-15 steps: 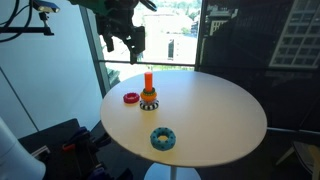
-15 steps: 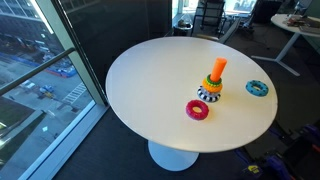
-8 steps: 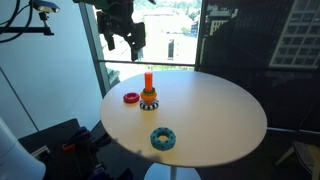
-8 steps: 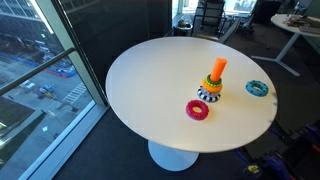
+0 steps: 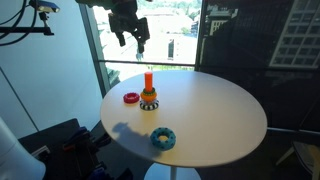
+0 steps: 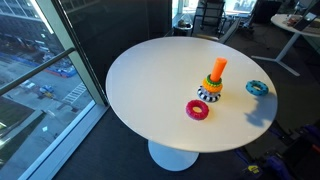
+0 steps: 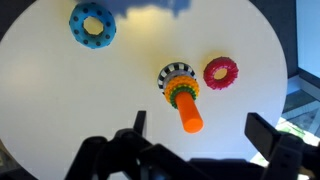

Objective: Remove the green and the light green rings from the rings stacking stand at the same time and put them on the table

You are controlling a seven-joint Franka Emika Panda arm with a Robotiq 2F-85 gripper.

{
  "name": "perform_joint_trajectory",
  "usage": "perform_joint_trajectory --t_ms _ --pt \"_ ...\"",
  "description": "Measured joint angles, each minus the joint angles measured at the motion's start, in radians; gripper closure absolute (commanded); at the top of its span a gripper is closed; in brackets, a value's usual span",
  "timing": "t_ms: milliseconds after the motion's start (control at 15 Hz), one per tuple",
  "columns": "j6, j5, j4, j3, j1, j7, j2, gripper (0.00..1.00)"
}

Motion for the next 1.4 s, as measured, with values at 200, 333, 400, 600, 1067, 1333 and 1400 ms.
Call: perform_joint_trajectory --t_ms 200,333,400,600,1067,1333,1400 --pt "0.085 -0.001 0.000 0.064 0.001 0.090 0.060 0.00" --pt "0.142 -0.003 0.000 0.101 0.001 0.146 0.112 0.00" --pt "0.169 -0.005 0.000 0.117 0.001 0.174 0.140 0.00" --pt "0.224 -0.023 0.009 0.150 0.001 0.257 0.223 0.00" --pt "0.239 -0.051 0.061 0.170 -0.001 0.342 0.344 0.00" --pt "0.239 -0.051 0.056 0.170 -0.001 0.342 0.344 0.00" --pt "0.239 -0.051 0.056 0.170 -0.001 0.342 0.344 0.00"
